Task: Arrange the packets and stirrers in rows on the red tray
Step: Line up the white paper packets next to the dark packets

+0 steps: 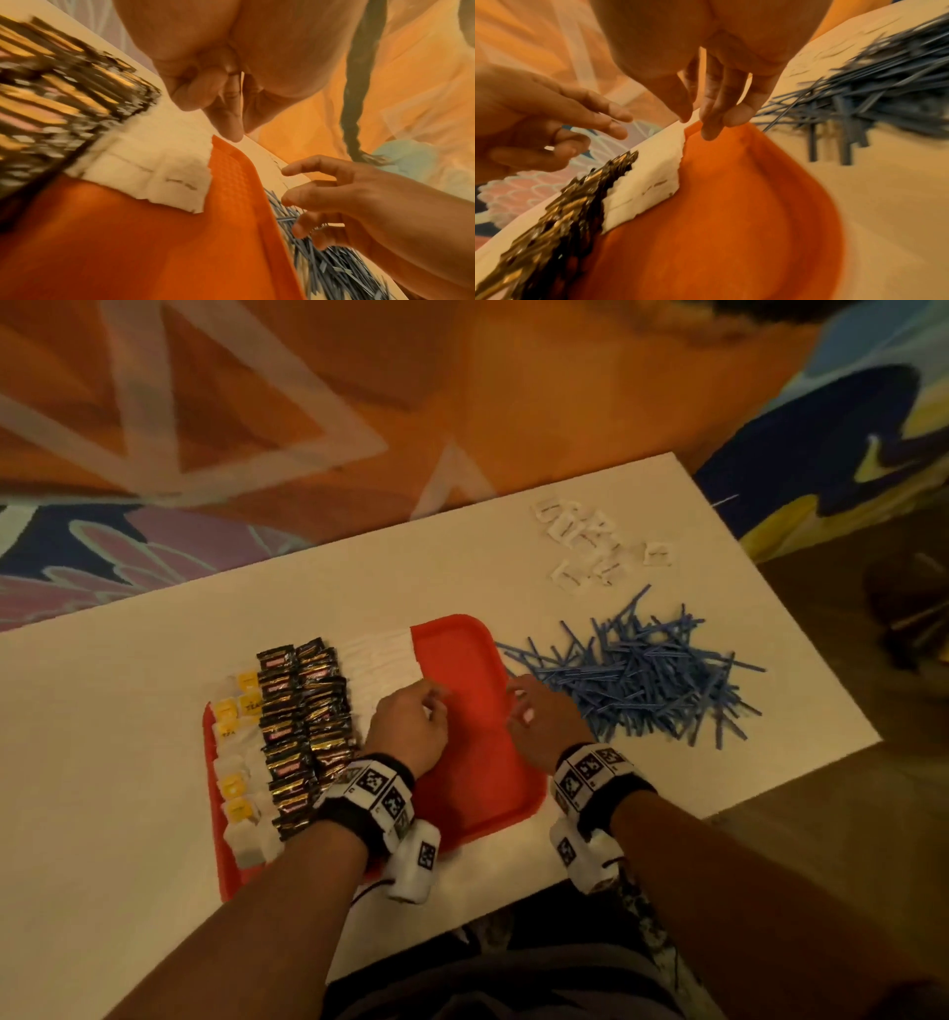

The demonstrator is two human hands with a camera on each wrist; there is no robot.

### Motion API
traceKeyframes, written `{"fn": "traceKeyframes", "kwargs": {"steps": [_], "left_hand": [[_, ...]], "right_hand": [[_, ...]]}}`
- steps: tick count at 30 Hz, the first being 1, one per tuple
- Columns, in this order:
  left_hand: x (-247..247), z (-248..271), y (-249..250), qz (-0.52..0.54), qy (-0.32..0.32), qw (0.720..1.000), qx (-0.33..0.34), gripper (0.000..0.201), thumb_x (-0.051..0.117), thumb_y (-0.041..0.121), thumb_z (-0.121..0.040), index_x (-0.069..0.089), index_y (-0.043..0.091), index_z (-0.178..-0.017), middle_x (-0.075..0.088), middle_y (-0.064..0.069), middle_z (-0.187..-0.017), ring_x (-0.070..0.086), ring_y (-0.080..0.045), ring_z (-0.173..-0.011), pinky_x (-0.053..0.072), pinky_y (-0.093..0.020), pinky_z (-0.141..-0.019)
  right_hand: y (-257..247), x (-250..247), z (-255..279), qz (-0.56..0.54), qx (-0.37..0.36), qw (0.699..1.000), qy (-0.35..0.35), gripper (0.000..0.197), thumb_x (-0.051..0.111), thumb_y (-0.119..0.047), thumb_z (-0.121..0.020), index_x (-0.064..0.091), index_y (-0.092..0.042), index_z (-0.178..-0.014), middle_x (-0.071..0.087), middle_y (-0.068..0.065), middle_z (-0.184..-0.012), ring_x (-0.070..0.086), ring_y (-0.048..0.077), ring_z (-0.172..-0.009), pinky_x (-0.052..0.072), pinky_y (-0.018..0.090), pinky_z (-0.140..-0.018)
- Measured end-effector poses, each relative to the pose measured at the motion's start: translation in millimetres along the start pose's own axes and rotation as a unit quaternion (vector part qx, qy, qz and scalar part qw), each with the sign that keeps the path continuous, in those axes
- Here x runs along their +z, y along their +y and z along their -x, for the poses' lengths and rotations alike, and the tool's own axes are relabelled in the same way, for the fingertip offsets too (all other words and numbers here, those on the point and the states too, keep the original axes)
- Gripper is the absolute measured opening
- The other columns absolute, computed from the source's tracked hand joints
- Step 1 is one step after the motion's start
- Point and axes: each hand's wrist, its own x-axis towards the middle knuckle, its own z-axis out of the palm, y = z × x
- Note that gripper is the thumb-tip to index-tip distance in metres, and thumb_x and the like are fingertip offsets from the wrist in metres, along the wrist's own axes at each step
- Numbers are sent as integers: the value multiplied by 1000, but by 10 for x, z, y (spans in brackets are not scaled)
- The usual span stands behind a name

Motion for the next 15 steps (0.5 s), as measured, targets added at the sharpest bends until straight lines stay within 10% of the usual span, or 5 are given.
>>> {"fn": "traceKeyframes", "kwargs": {"steps": [7,15], "left_hand": [[506,-808,813,-126,-153,977,84,42,65,23,-93,53,18,-133,58,-7,-123,58,-29,-109,45,-31,-86],[1119,-2023,1691,-360,-209,901,120,77,67,21,-93,22,35,-155,4,-8,-163,17,-37,-145,32,-46,-113]], "right_hand": [[647,-731,-8,-23,56,998,29,30,50,-20,-99,51,-27,-128,65,4,-86,64,26,-79,55,44,-75],[1306,-1484,-445,-28,60,998,-11,35,54,-15,-97,53,-22,-131,63,0,-114,63,22,-99,53,36,-92]]}}
